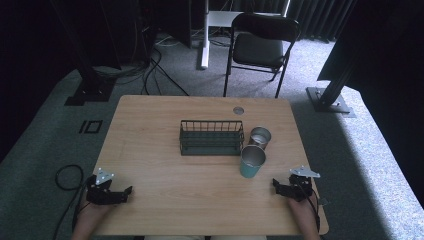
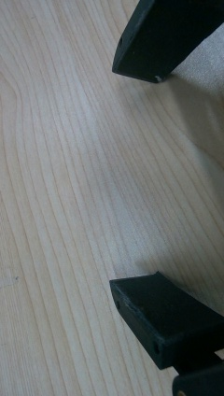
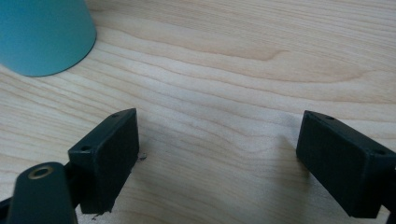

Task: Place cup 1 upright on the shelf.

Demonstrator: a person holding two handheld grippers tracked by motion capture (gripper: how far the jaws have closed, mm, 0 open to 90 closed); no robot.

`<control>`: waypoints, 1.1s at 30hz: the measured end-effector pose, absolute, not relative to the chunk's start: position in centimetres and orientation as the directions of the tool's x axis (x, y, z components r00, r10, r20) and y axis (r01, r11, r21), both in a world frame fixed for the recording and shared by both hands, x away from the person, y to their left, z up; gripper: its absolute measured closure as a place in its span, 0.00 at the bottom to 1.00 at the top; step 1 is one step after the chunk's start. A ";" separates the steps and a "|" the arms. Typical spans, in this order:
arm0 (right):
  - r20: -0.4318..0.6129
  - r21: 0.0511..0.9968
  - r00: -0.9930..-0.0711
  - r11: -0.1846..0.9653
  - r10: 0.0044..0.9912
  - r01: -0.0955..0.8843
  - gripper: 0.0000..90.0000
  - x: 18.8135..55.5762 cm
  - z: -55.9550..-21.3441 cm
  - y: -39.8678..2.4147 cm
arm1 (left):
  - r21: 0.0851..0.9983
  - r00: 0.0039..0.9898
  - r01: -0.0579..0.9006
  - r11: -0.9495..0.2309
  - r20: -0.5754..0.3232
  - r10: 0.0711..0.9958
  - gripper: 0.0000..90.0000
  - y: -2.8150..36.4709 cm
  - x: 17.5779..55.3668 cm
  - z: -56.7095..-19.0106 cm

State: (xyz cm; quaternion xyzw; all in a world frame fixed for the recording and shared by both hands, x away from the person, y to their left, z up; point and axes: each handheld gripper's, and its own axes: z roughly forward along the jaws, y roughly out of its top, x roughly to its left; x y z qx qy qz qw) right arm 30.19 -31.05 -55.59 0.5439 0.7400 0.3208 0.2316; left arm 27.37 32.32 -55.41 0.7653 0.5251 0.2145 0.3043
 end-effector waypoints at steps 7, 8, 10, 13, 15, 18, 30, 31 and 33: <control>0.006 0.726 -0.304 0.205 0.953 0.656 0.14 30.2 -55.6 -31.0 | 0.691 0.360 0.672 -0.266 0.010 0.933 0.02 32.4 27.3 -55.4; 0.006 0.726 -0.304 0.205 0.953 0.656 0.14 30.2 -55.6 -31.0 | 0.692 0.362 0.670 -0.268 0.010 0.932 0.02 32.4 27.3 -55.4; 0.006 0.726 -0.304 0.205 0.952 0.656 0.14 30.2 -55.6 -31.0 | 0.693 0.365 0.669 -0.270 0.011 0.931 0.03 32.5 27.3 -55.4; 0.006 0.726 -0.305 0.205 0.952 0.656 0.14 30.2 -55.6 -31.0 | 0.692 0.368 0.668 -0.273 0.012 0.930 0.03 32.5 27.3 -55.4; 0.007 0.726 -0.304 0.205 0.953 0.656 0.14 30.2 -55.6 -31.0 | 0.691 0.379 0.666 -0.281 0.011 0.925 0.03 32.5 27.3 -55.4; 0.007 0.726 -0.304 0.205 0.953 0.657 0.14 30.2 -55.6 -31.0 | 0.691 0.393 0.660 -0.295 0.018 0.919 0.03 32.4 27.3 -55.3; 0.007 0.726 -0.304 0.205 0.953 0.657 0.14 30.2 -55.6 -31.0 | 0.694 0.470 0.622 -0.362 0.038 0.882 0.03 30.8 27.6 -54.8; 0.007 0.726 -0.304 0.205 0.953 0.656 0.14 30.2 -55.6 -31.0 | 0.693 0.475 0.619 -0.369 0.044 0.879 0.03 30.6 27.7 -54.8; 0.007 0.726 -0.304 0.205 0.953 0.657 0.14 30.2 -55.6 -31.0 | 0.687 0.487 0.617 -0.385 0.052 0.872 0.03 30.3 27.8 -54.8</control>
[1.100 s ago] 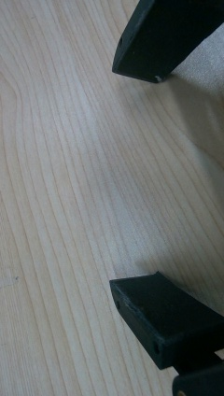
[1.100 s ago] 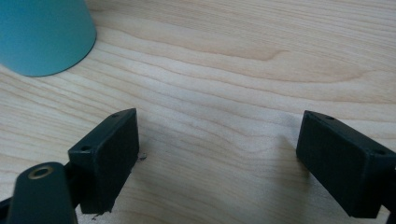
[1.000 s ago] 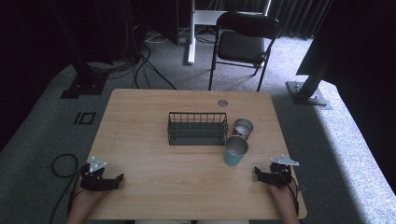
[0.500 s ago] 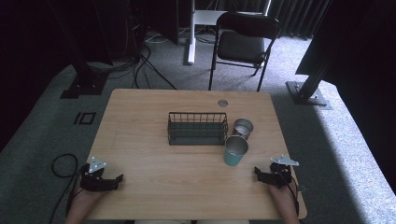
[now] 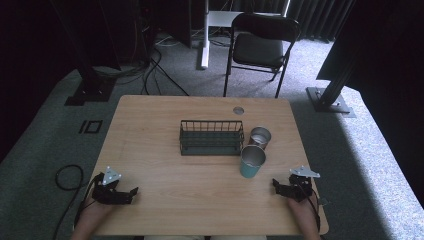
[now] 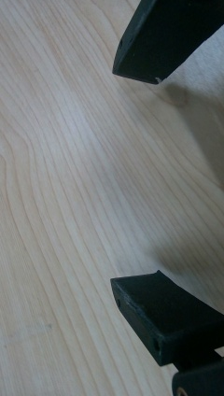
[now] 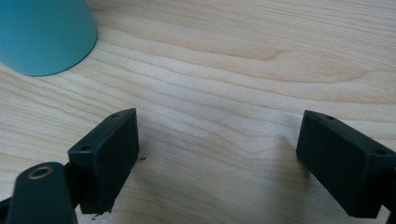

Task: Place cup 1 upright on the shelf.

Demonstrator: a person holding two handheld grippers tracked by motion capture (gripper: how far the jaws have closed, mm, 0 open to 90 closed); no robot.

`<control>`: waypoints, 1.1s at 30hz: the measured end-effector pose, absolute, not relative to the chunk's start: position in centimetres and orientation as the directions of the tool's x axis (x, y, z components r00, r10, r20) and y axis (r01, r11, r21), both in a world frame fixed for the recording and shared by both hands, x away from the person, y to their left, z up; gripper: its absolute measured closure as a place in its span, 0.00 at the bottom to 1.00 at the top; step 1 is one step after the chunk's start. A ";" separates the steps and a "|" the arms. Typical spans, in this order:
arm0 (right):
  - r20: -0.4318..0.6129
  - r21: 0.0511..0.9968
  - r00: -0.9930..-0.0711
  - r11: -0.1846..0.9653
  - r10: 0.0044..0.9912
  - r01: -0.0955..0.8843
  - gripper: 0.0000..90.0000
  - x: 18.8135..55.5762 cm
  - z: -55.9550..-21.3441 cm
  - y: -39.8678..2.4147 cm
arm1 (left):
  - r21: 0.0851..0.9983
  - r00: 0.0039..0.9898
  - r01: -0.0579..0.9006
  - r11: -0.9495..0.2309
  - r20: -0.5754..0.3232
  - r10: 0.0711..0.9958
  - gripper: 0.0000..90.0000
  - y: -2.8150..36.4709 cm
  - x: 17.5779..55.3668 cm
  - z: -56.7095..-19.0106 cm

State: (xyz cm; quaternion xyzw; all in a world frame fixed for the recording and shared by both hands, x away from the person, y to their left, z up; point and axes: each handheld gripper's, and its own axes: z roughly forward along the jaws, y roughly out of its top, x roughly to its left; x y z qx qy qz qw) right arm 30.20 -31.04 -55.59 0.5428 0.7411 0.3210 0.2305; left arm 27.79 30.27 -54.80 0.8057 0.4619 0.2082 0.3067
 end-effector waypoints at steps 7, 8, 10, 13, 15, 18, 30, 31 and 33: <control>0.007 0.726 -0.305 0.204 0.952 0.656 0.14 30.2 -55.6 -31.0 | 0.681 0.517 0.610 -0.406 0.047 0.855 0.03 29.5 27.8 -54.8; 0.007 0.726 -0.305 0.204 0.952 0.656 0.14 30.2 -55.6 -31.0 | 0.679 0.525 0.608 -0.410 0.044 0.850 0.03 29.4 27.8 -54.8; 0.007 0.726 -0.304 0.204 0.952 0.657 0.14 30.2 -55.6 -31.0 | 0.680 0.533 0.606 -0.413 0.039 0.845 0.03 29.1 27.9 -54.7; 0.007 0.726 -0.305 0.204 0.952 0.657 0.14 30.2 -55.6 -31.0 | 0.684 0.553 0.593 -0.425 0.038 0.832 0.03 28.6 28.0 -54.6; 0.007 0.726 -0.304 0.204 0.953 0.657 0.14 30.2 -55.6 -31.0 | 0.686 0.567 0.585 -0.432 0.036 0.823 0.03 28.2 28.1 -54.5; 0.007 0.726 -0.304 0.204 0.953 0.657 0.14 30.2 -55.6 -31.0 | 0.688 0.580 0.576 -0.442 0.037 0.814 0.03 27.5 28.4 -54.4; 0.008 0.726 -0.305 0.204 0.952 0.657 0.14 30.2 -55.6 -31.1 | 0.685 0.623 0.547 -0.481 0.050 0.781 0.03 25.3 29.0 -54.2; 0.008 0.726 -0.305 0.204 0.952 0.657 0.14 30.2 -55.6 -31.1 | 0.685 0.626 0.546 -0.483 0.049 0.778 0.03 25.2 29.0 -54.2; 0.008 0.726 -0.305 0.204 0.952 0.657 0.14 30.2 -55.6 -31.1 | 0.682 0.632 0.543 -0.490 0.052 0.773 0.03 24.9 29.1 -54.2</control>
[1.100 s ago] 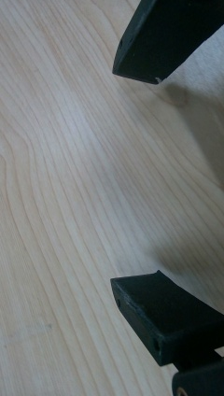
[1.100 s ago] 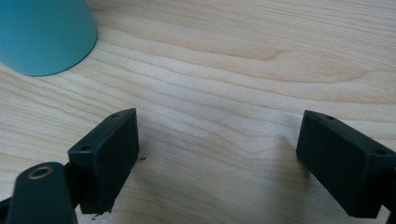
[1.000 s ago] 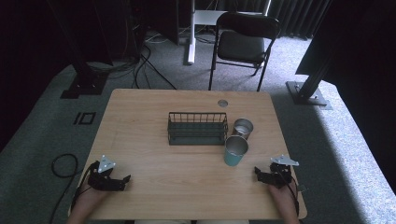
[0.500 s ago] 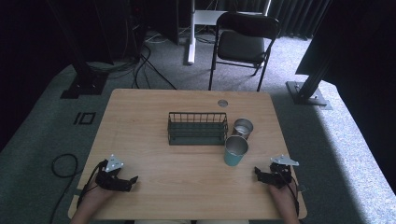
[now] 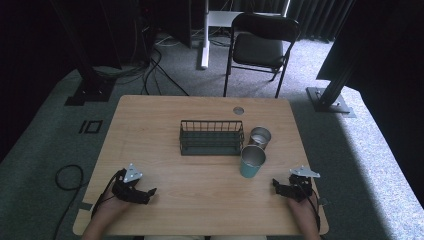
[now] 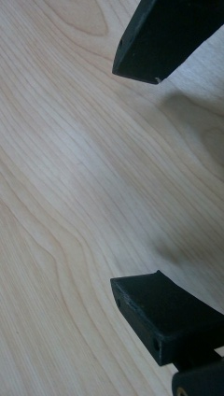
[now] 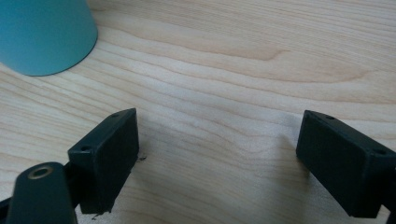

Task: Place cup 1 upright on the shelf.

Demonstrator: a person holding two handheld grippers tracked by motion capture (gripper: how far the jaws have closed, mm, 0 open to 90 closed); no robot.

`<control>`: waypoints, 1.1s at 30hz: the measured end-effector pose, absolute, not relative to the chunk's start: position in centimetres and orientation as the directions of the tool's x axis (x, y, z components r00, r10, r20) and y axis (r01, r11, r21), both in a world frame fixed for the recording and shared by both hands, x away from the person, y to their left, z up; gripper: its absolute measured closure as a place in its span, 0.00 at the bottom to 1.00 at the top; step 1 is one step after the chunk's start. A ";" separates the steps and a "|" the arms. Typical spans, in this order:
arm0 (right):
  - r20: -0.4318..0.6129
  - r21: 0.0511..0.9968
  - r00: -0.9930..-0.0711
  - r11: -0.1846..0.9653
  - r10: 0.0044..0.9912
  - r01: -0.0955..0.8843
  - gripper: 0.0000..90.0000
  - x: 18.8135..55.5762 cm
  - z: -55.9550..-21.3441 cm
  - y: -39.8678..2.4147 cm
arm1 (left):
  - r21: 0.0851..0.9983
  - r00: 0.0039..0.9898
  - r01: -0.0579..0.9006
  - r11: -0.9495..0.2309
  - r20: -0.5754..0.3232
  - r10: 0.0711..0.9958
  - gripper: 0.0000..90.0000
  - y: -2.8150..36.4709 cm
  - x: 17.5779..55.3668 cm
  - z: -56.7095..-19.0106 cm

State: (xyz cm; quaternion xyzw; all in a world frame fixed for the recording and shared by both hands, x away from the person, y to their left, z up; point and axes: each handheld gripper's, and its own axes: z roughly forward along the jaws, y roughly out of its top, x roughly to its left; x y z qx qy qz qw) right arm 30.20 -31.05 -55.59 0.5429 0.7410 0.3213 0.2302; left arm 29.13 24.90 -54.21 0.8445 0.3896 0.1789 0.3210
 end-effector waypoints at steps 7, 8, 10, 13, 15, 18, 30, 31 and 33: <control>0.008 0.726 -0.305 0.204 0.952 0.657 0.14 30.2 -55.6 -31.1 | 0.689 0.642 0.536 -0.487 0.041 0.765 0.03 24.3 29.2 -54.1; 0.008 0.726 -0.305 0.204 0.952 0.657 0.14 30.2 -55.6 -31.1 | 0.690 0.644 0.534 -0.488 0.041 0.763 0.03 24.3 29.2 -54.1; 0.008 0.726 -0.305 0.204 0.952 0.657 0.14 30.2 -55.6 -31.1 | 0.700 0.648 0.533 -0.476 0.025 0.762 0.03 24.2 29.3 -53.9; 0.008 0.726 -0.305 0.204 0.952 0.657 0.14 30.2 -55.6 -31.1 | 0.707 0.659 0.524 -0.475 0.017 0.752 0.03 23.6 29.4 -53.6; 0.008 0.726 -0.305 0.204 0.952 0.657 0.14 30.2 -55.6 -31.1 | 0.710 0.667 0.516 -0.479 0.018 0.745 0.03 23.1 29.5 -53.5; 0.008 0.726 -0.305 0.204 0.952 0.657 0.14 30.2 -55.6 -31.1 | 0.712 0.679 0.505 -0.488 0.022 0.734 0.03 22.4 29.7 -53.4; 0.008 0.726 -0.305 0.204 0.952 0.657 0.14 30.2 -55.6 -31.1 | 0.715 0.743 0.447 -0.537 0.038 0.669 0.03 18.9 30.3 -52.7; 0.008 0.726 -0.305 0.204 0.952 0.657 0.14 30.2 -55.6 -31.1 | 0.715 0.747 0.442 -0.542 0.041 0.664 0.03 18.7 30.3 -52.6; 0.009 0.726 -0.305 0.204 0.952 0.657 0.14 30.2 -55.6 -31.1 | 0.719 0.758 0.432 -0.545 0.039 0.651 0.03 18.2 30.4 -52.4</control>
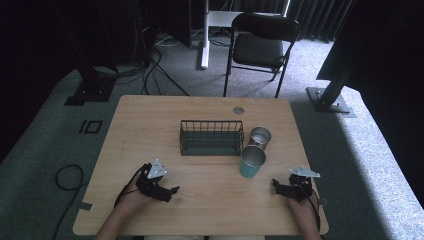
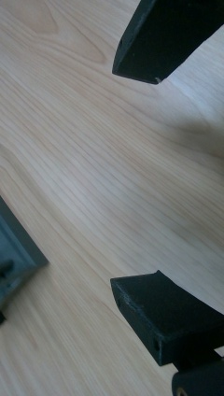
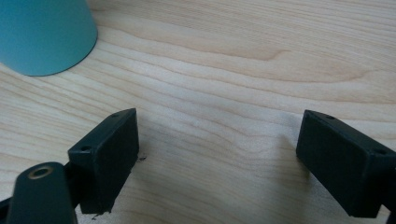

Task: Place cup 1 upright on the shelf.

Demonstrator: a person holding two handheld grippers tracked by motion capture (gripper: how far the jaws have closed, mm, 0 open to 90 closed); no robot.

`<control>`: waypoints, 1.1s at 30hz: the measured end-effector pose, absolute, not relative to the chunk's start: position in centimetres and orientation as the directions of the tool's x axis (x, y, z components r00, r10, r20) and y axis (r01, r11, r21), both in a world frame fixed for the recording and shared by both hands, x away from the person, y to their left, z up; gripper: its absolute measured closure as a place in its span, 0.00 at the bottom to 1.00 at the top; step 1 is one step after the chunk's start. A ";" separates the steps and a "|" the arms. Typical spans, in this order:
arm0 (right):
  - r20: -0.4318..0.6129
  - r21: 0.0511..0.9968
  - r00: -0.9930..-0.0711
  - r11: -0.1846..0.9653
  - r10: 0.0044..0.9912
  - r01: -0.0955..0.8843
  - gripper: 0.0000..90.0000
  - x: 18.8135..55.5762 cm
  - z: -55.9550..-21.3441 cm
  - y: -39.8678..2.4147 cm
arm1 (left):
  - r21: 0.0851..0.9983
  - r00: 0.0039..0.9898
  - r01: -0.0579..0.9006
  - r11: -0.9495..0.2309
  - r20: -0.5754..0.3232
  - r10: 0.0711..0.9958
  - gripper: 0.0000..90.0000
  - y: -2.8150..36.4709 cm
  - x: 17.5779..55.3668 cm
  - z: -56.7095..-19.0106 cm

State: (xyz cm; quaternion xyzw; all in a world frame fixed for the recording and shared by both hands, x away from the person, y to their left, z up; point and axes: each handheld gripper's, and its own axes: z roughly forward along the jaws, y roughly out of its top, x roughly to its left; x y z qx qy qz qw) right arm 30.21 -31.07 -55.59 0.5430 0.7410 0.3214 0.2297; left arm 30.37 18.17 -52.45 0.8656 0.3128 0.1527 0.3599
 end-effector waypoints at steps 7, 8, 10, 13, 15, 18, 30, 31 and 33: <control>0.009 0.726 -0.305 0.203 0.952 0.657 0.14 30.2 -55.6 -31.1 | 0.717 0.790 0.402 -0.569 0.043 0.612 0.03 16.5 30.5 -52.3; 0.010 0.726 -0.304 0.202 0.953 0.657 0.14 30.2 -55.6 -31.1 | 0.714 0.795 0.397 -0.576 0.047 0.605 0.03 16.2 30.5 -52.3; 0.010 0.726 -0.304 0.202 0.953 0.657 0.14 30.2 -55.6 -31.1 | 0.713 0.802 0.392 -0.581 0.045 0.596 0.03 15.7 30.6 -52.3; 0.010 0.726 -0.304 0.203 0.953 0.657 0.14 30.2 -55.6 -31.1 | 0.717 0.811 0.383 -0.582 0.041 0.584 0.03 15.0 30.7 -52.3; 0.010 0.726 -0.304 0.202 0.953 0.657 0.14 30.2 -55.6 -31.1 | 0.719 0.817 0.377 -0.584 0.040 0.575 0.03 14.4 30.7 -52.2; 0.010 0.726 -0.304 0.202 0.953 0.657 0.14 30.2 -55.6 -31.1 | 0.723 0.831 0.366 -0.586 0.030 0.556 0.03 13.8 30.9 -52.1; 0.010 0.726 -0.304 0.202 0.953 0.657 0.14 30.2 -55.6 -31.1 | 0.732 0.859 0.331 -0.596 0.028 0.511 0.03 11.4 31.5 -51.8; 0.010 0.726 -0.304 0.202 0.953 0.657 0.14 30.2 -55.6 -31.1 | 0.733 0.862 0.329 -0.595 0.024 0.506 0.03 11.2 31.6 -51.7; 0.010 0.726 -0.304 0.202 0.953 0.658 0.14 30.2 -55.6 -31.1 | 0.738 0.865 0.329 -0.589 0.015 0.502 0.03 10.8 31.8 -51.7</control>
